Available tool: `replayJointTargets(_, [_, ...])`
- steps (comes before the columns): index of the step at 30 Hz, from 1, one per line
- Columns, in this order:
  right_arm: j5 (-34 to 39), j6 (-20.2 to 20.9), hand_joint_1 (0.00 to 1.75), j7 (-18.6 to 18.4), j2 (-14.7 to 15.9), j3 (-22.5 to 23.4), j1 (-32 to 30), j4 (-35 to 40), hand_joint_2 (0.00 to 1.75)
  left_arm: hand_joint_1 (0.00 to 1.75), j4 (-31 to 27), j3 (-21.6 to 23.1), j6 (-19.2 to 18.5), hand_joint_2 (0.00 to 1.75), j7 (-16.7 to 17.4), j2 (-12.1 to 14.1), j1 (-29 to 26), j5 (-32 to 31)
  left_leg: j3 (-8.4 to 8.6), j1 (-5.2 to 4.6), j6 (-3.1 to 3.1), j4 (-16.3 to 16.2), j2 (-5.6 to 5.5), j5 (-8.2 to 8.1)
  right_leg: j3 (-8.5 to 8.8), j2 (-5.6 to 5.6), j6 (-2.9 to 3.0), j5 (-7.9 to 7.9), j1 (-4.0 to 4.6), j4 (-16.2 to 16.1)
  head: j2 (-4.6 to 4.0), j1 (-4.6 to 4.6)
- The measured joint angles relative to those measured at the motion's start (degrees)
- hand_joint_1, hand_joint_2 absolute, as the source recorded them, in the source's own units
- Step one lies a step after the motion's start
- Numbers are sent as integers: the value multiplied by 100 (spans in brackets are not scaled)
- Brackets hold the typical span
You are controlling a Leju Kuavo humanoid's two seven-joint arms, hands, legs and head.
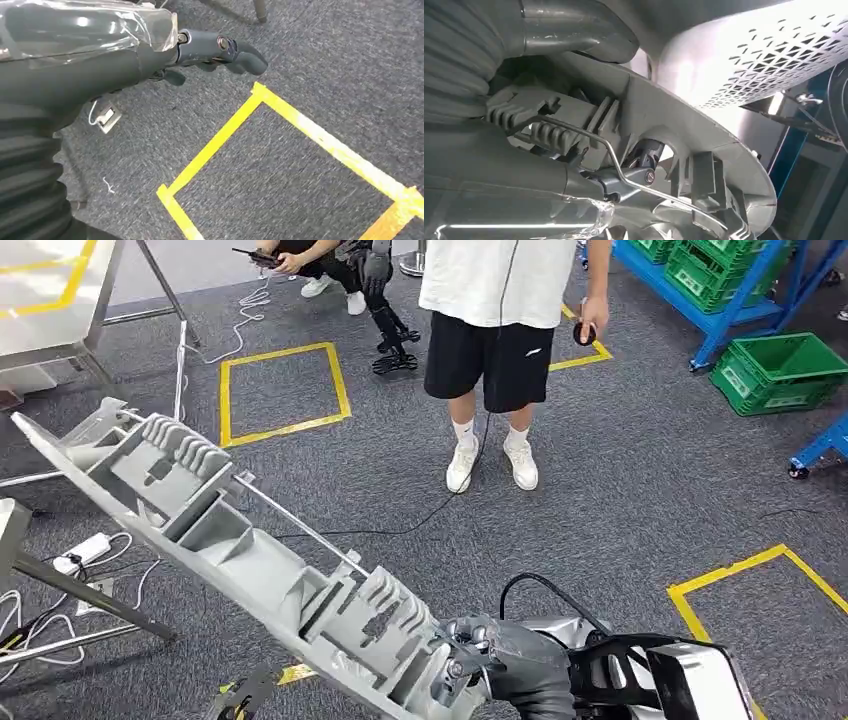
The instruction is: Take the parts from the cabinet and place them on the table.
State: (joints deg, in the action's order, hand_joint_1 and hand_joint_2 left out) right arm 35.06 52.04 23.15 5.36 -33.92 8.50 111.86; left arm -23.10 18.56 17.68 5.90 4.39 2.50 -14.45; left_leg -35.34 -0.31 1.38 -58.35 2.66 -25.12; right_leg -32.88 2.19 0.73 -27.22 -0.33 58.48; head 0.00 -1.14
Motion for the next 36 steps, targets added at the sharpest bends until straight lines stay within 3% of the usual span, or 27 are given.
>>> replayJointTargets(3, [-13, 7, 175, 4, -4, 0, 0, 7, 175, 0, -4, -20, -2, 175, 2, 35, -4, -15, 67, -27, 71, 113, -134, 41, 65, 121, -98, -12, 11, -67, 0, -2])
replayJointTargets(4, [-22, 9, 175, 4, 4, 2, -5, 13, 175, 0, -9, -22, -9, 175, 2, 20, -12, -22, 162, 40, 80, 215, -164, 113, 10, 36, -91, -62, -7, 29, 0, 7])
replayJointTargets(5, [-26, 9, 175, 11, 7, 7, -4, 13, 175, 0, -15, -22, -15, 175, 2, 20, 0, -33, 184, 45, 124, 248, -218, 143, -88, -80, -64, -175, -16, 237, 0, 15])
replayJointTargets(7, [-35, 11, 175, 33, 15, 13, -10, 13, 175, 0, -20, -22, -20, 175, 0, 13, 21, -33, 171, 44, 129, 247, -325, 144, -510, -165, 1, -538, -17, 1118, 0, 29])
replayJointTargets(8, [-41, 11, 175, 44, 22, 13, -12, 13, 175, 0, -20, -22, -26, 175, 2, 4, 18, -33, 164, 42, 128, 244, -394, 143, -744, -174, -1, -674, -19, 1565, 0, 26])
replayJointTargets(9, [-50, 11, 175, 44, 28, 13, -13, 13, 175, 0, -20, -22, -33, 175, 2, 2, 14, -33, 160, 43, 125, 237, -457, 142, -848, -177, -41, -686, -19, 1735, 0, 29])
replayJointTargets(10, [-57, 11, 175, 44, 37, 13, -14, 11, 175, 0, -20, -22, -35, 175, 2, 2, 9, -33, 161, 48, 121, 229, -531, 140, -800, -178, -103, -595, -34, 1594, 0, 26])
replayJointTargets(12, [-59, 11, 175, 59, 39, 15, -11, 11, 175, 0, -20, -22, -35, 175, 0, -13, 10, -33, 160, 64, 83, 183, -696, 118, -365, -237, -259, -197, -95, 679, 0, 26])
replayJointTargets(13, [-59, 13, 175, 66, 39, 15, -9, 11, 175, 0, -20, -22, -35, 175, 0, -17, 10, -33, 146, 77, 43, 132, -770, 91, -115, -396, -319, -14, -140, 176, 0, 33])
replayJointTargets(14, [-59, 20, 175, 77, 42, 13, -9, 7, 175, 0, -20, -28, -35, 175, -2, -15, 9, -33, 107, 48, -12, 74, -829, 60, -92, -511, -269, -17, -106, 112, 0, 33])
replayJointTargets(15, [-66, 29, 175, 81, 46, 13, -9, 11, 175, 0, -20, -33, -35, 175, -6, -7, 3, -33, 70, 50, -35, 29, -873, 45, -61, -458, -195, 10, -118, 74, 0, 35])
replayJointTargets(17, [-79, 28, 175, 85, 46, 9, -1, 11, 175, 0, -17, -42, -35, 175, -13, -11, -35, -31, 36, 79, -72, 60, -926, 65, -70, -391, -132, 10, -61, 89, 0, 35])
replayJointTargets(18, [-81, 28, 175, 85, 44, 9, 2, 11, 175, 0, -15, -44, -35, 175, -13, -4, -61, -31, 20, 91, -83, 40, -957, 59, -67, -351, -95, 28, -93, 74, 0, 33])
replayJointTargets(19, [-81, 28, 175, 87, 42, 11, 11, 13, 175, 0, -15, -46, -37, 175, -13, 2, -81, -28, -30, 100, -107, -33, -824, 9, -51, -304, -71, 34, -115, 58, 0, 33])
replayJointTargets(20, [-85, 28, 175, 87, 39, 11, 11, 13, 175, 0, -15, -50, -37, 175, -13, 2, -74, -28, -109, 82, -140, -236, -575, -115, -33, -263, -44, 19, -106, 58, 0, -5])
replayJointTargets(21, [-85, 28, 175, 90, 31, 9, 11, 13, 175, 0, -15, -61, -37, 175, -15, 6, -50, -28, -297, 95, -169, -635, -413, -312, -24, -212, -23, 8, -88, 62, 0, -15])
replayJointTargets(23, [-87, 28, 175, 92, 28, 7, 10, 11, 175, 0, -15, -77, -59, 175, -28, -7, -39, -35, -753, 103, -187, -1529, -287, -657, -17, -88, 0, -12, -42, 64, 0, -15])
replayJointTargets(24, [-92, 28, 175, 90, 28, 4, 9, 11, 175, 0, -15, -77, -68, 175, -28, -15, -48, -37, -908, 103, -181, -1794, -276, -705, -15, -31, 16, -23, -22, 64, 0, -17])
replayJointTargets(25, [-94, 28, 175, 90, 28, 2, 7, 11, 175, 0, -15, -79, -68, 175, -28, -17, -60, -37, -921, 102, -159, -1773, -274, -620, -5, 30, 30, -35, 1, 64, 0, -17])
replayJointTargets(27, [-94, 28, 175, 92, 24, 2, 12, 11, 175, 0, -15, -83, -68, 175, -28, -11, -58, -37, -531, 65, -47, -973, -228, -173, 30, 152, 66, -62, 44, 61, 0, -15])
replayJointTargets(28, [-94, 28, 175, 92, 13, 2, 18, 11, 175, 0, -17, -87, -68, 175, -28, -2, -53, -37, -247, 8, 37, -446, -78, 43, 52, 207, 79, -77, 54, 56, 0, -17])
replayJointTargets(29, [-94, 28, 175, 92, 7, 2, 17, 11, 175, 0, -17, -92, -68, 175, -28, 11, -35, -37, -65, -91, 113, -101, 250, 14, 69, 252, 66, -89, 63, 48, 0, -13])
replayJointTargets(30, [-94, 28, 175, 92, 7, 2, 18, 11, 175, 0, -20, -94, -68, 175, -28, 17, -12, -37, -73, -104, 130, -76, 242, 12, 55, 313, 43, -100, 102, 43, 0, -9])
replayJointTargets(33, [-94, 28, 175, 94, -4, 0, 28, 13, 175, 0, -20, -105, -68, 175, -33, 61, -21, -37, -76, -145, 201, -6, 32, 33, 110, 498, 9, -108, 80, -22, 0, -15])
replayJointTargets(34, [-96, 28, 175, 94, -11, 2, 28, 13, 175, 0, -20, -105, -68, 175, -31, 63, -32, -37, 95, -61, 251, 156, -53, 124, 110, 452, -19, -135, 93, -14, 0, -17])
replayJointTargets(35, [-98, 28, 175, 94, -7, 0, 27, 11, 175, 0, -24, -103, -68, 175, -33, 37, -35, -39, 138, -59, 215, 250, -115, 165, 87, 158, -25, -171, 70, 91, 0, 0])
replayJointTargets(36, [-87, 28, 175, 105, 4, 6, 28, 13, 175, 0, -28, -103, -70, 175, -33, 31, -9, -39, 150, -44, 254, 261, -183, 202, -69, -69, -6, -304, 44, 401, 0, -2])
